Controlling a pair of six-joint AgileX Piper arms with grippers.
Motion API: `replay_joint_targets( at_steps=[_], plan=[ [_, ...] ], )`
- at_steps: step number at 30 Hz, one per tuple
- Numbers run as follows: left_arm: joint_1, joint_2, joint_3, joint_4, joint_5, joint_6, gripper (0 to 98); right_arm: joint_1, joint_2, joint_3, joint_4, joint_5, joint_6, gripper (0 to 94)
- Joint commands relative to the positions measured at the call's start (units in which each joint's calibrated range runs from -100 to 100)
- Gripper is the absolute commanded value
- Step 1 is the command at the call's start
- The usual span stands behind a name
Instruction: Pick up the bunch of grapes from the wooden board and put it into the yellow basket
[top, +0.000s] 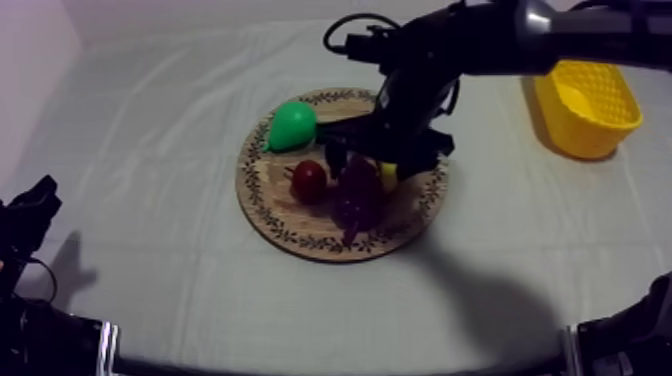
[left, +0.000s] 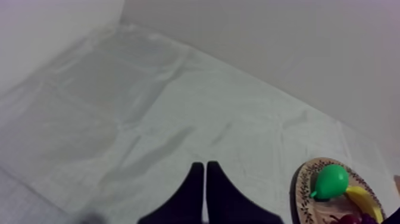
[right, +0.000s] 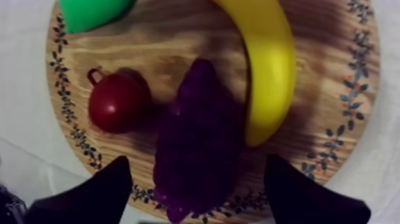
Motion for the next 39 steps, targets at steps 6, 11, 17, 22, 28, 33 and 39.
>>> replay_joint_targets(
  at_steps=[6,11,17,22,28,33,39],
  plan=[
    [-0.03,0.05,0.0,0.01,-0.01,0.01,0.1,-0.57,4.37,-1.4,0.34,-0.03,-0.79,65.2],
    [-0.03,0.05,0.0,0.01,-0.01,0.01,0.1,-0.32,6.05,-2.69,0.11,0.17,-0.66,63.7],
    [-0.03,0.05,0.0,0.01,-0.01,0.01,0.1,-0.1,7.5,-4.45,-0.5,1.5,0.19,59.3],
    [-0.03,0.05,0.0,0.01,-0.01,0.01,0.1,-0.05,9.14,-5.84,-1.78,3.8,1.58,55.6],
    [-0.03,0.05,0.0,0.01,-0.01,0.01,0.1,0.36,10.97,-7.74,-2.74,5.88,3.05,42.7],
    [-0.03,0.05,0.0,0.01,-0.01,0.01,0.1,0.65,10.63,-7.66,-2.93,6.27,3.64,37.3],
    [-0.03,0.05,0.0,0.01,-0.01,0.01,0.1,0.69,5.7,-4.76,-3.16,6.95,4.65,35.1]
  ],
)
